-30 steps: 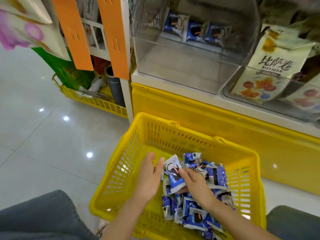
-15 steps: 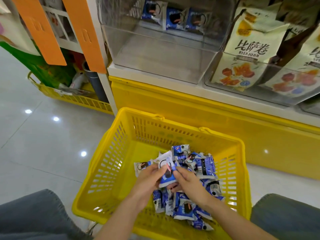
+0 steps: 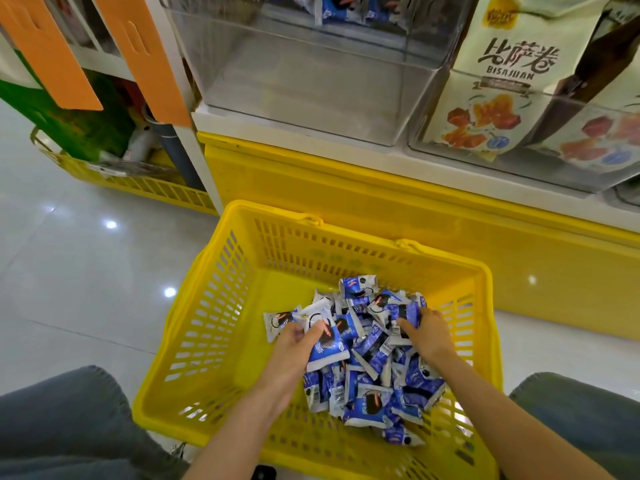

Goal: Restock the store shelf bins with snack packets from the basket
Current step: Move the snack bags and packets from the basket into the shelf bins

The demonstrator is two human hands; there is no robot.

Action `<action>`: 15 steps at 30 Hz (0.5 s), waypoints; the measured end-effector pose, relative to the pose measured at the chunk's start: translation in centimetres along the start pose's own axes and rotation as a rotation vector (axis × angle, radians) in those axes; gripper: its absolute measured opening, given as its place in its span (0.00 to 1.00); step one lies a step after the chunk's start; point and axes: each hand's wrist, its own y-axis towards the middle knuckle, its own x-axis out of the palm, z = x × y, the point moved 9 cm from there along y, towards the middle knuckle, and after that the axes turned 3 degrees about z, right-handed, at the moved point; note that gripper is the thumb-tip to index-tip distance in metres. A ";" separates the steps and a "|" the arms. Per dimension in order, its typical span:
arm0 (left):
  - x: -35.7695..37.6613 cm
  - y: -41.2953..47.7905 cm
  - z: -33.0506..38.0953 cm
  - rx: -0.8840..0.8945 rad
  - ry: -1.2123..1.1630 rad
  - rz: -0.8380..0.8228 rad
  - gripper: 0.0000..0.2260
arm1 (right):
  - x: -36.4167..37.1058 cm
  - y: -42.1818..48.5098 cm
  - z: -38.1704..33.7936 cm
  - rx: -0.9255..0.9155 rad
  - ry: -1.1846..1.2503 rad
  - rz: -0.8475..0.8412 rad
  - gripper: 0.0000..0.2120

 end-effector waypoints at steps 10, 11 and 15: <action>0.5 -0.9 -0.4 -0.055 -0.096 0.040 0.26 | -2.6 -5.0 -5.0 -0.109 0.438 0.125 0.23; 0.6 -1.2 -0.3 -0.050 -0.082 0.044 0.23 | -2.4 -6.3 -6.1 -0.155 0.459 0.102 0.21; 1.3 -3.4 1.4 -0.021 -0.164 -0.039 0.24 | -2.4 -11.7 -11.5 -0.446 0.441 0.045 0.15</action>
